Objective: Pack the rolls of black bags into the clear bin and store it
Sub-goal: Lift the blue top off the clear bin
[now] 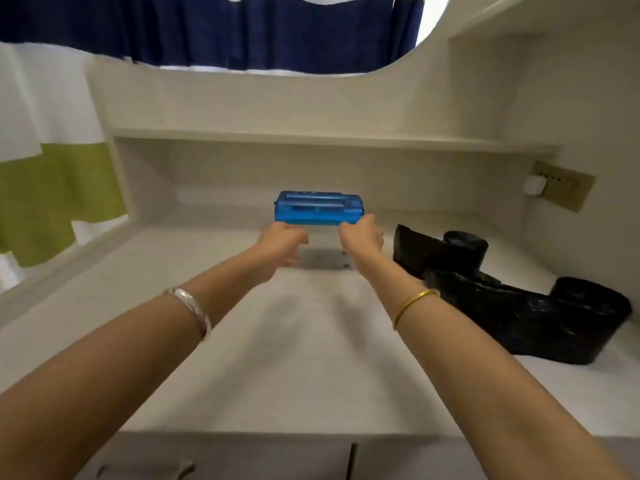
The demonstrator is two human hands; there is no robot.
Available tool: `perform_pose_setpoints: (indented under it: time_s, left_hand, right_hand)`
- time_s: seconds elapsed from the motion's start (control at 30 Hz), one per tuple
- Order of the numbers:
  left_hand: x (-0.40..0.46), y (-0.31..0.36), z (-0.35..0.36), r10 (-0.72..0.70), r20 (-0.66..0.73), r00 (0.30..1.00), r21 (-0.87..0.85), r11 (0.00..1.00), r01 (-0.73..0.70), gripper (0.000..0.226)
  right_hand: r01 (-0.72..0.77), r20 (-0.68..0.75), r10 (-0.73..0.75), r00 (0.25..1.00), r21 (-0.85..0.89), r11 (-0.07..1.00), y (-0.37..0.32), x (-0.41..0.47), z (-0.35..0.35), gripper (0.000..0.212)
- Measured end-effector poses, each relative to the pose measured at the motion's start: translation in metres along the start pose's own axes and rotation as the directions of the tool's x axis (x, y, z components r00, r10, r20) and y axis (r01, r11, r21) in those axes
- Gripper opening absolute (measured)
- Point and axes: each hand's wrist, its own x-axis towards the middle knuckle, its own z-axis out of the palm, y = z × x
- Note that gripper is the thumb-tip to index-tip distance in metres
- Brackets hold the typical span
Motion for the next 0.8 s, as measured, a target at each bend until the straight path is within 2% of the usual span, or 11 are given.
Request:
perform_pose_setpoints:
  time_s: [0.1, 0.27, 0.33, 0.5, 0.8]
  left_hand:
    - [0.025, 0.011, -0.002, 0.019, -0.172, 0.985, -0.028, 0.999, -0.024, 0.007]
    - [0.060, 0.003, -0.004, -0.060, -0.320, 0.946, -0.032, 0.998, 0.052, 0.061]
    - [0.068, 0.001, -0.004, -0.098, -0.314, 0.944, -0.041, 0.995, 0.090, 0.069]
    - [0.071, 0.003, -0.002, -0.119, -0.221, 0.968, -0.097, 0.990, 0.099, 0.059]
    - [0.071, 0.009, 0.007, -0.149, -0.199, 0.969, -0.201, 0.973, 0.109, 0.063]
  right_hand:
    - [-0.032, -0.025, 0.032, 0.999, -0.020, 0.999, -0.009, 0.011, -0.003, 0.046]
    - [-0.030, -0.006, 0.030, 1.000, 0.000, 1.000, -0.007, 0.027, 0.001, 0.048]
    - [-0.018, 0.012, 0.018, 1.000, 0.028, 0.999, -0.008, 0.031, 0.004, 0.047]
    - [-0.014, 0.066, 0.008, 0.998, 0.101, 0.995, 0.003, 0.035, 0.012, 0.045]
    - [-0.081, 0.074, 0.069, 0.995, 0.177, 0.981, 0.004, 0.042, 0.018, 0.048]
